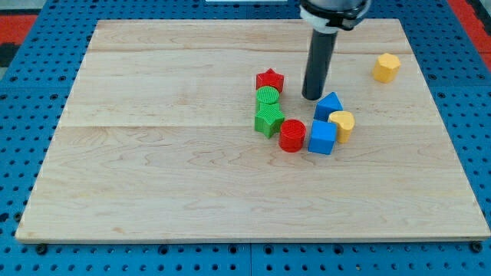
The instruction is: Slide blue triangle to the right a bit
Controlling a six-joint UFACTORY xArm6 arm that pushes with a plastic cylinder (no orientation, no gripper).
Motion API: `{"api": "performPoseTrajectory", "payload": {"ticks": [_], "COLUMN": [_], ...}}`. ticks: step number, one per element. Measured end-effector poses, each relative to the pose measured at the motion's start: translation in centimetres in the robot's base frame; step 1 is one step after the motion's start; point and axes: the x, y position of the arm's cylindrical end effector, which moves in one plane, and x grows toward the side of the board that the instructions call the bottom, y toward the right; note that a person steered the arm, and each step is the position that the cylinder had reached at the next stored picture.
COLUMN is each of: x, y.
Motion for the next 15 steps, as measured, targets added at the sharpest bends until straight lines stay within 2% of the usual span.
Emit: {"api": "performPoseTrajectory", "payload": {"ticks": [8, 13, 15], "x": [3.2, 3.2, 1.9], "y": [-2.4, -2.1, -1.4]}}
